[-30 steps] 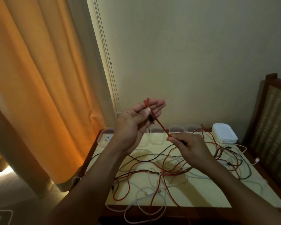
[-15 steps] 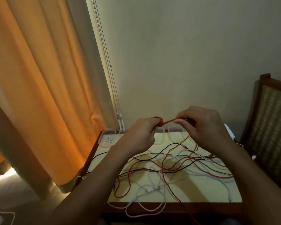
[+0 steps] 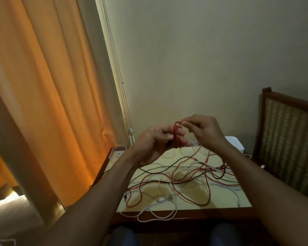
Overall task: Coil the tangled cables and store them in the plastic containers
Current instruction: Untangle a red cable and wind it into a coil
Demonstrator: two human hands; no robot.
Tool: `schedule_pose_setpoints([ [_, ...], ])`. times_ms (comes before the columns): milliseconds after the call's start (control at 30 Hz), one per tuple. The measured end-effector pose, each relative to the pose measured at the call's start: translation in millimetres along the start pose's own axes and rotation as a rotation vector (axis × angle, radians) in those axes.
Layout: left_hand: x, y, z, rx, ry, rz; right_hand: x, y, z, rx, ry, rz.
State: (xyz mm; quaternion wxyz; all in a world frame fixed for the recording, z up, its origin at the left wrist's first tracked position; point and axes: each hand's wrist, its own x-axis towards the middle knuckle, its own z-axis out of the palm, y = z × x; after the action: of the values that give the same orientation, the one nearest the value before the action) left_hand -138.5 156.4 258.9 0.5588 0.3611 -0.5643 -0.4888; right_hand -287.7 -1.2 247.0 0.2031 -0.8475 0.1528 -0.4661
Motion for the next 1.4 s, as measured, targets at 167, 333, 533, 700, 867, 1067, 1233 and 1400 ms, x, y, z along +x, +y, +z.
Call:
schedule_pose_setpoints([
  [167, -10.7, -1.0, 23.5, -0.233, 0.129, 0.175, -50.0, -22.7, 11.5, 0.084, -0.056, 0.098],
  [333, -18.6, -0.4, 36.9, -0.073, 0.391, 0.244, -78.3, -43.9, 6.7, -0.035, -0.099, -0.001],
  [533, -27.5, 7.7, 41.4, 0.647, 0.507, 0.318, -87.2, -60.2, -16.2, -0.223, -0.108, -0.073],
  [700, -40.7, 11.3, 34.3, 1.087, 0.399, 0.195, -81.7, -77.7, -52.0, -0.309, -0.046, -0.165],
  [867, -43.3, 6.0, 55.5, 1.047, 0.236, 0.07, -61.9, -96.0, -66.8, -0.3, 0.072, -0.292],
  [1067, -43.7, 13.3, 74.4, 0.459, 0.152, 0.152, -37.8, -83.7, -60.9, -0.024, 0.239, -0.144],
  [1233, -40.7, 24.9, 75.4, 0.121, 0.051, 0.225, -50.4, -67.3, -37.2, 0.162, 0.13, 0.005],
  [1400, -37.7, 30.4, 73.8, -0.107, 0.194, 0.325, -65.5, -67.5, -23.8, 0.1, 0.075, -0.014],
])
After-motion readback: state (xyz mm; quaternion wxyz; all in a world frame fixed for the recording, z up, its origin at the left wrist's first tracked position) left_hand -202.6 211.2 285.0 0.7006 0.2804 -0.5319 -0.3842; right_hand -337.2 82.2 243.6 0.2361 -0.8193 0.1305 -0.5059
